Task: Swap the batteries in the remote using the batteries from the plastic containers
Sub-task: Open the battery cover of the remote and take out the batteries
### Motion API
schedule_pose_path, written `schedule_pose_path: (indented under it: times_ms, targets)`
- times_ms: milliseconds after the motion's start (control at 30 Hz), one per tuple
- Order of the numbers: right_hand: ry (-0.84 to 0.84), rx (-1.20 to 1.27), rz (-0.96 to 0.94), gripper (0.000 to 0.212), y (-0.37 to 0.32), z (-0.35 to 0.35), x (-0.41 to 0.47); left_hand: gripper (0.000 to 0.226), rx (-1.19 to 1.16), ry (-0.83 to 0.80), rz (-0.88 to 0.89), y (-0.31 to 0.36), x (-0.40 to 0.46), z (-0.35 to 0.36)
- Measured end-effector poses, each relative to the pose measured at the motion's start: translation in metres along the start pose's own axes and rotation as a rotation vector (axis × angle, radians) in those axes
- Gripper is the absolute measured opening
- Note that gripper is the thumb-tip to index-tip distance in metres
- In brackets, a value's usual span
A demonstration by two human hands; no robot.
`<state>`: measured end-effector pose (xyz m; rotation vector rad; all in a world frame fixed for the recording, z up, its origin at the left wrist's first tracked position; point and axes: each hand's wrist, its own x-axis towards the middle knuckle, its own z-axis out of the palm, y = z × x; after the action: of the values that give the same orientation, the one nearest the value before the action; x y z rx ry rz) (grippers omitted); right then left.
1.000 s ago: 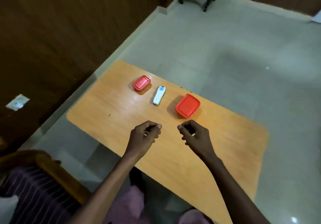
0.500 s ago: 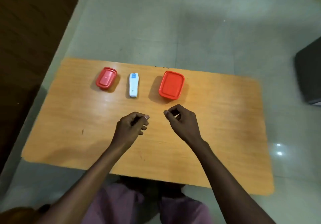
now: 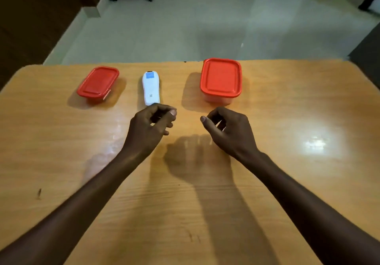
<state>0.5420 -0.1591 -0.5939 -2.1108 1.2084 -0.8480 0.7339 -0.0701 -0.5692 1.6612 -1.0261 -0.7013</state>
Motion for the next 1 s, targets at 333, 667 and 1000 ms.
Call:
schedule_pose_path:
  times_ms: [333, 667, 1000]
  targets:
    - [0.020, -0.100, -0.038, 0.028, -0.060, 0.013, -0.080, 0.006, 0.020, 0.068, 0.078, 0.000, -0.113, -0.062]
    - [-0.057, -0.292, 0.034, 0.050, -0.092, 0.113, -0.013, 0.004, -0.042, 0.288, -0.086, -0.062, -0.130, -0.102]
    - [0.030, -0.412, 0.130, 0.051, -0.103, 0.172, 0.080, 0.006, -0.052, 0.248, -0.023, -0.045, -0.106, -0.099]
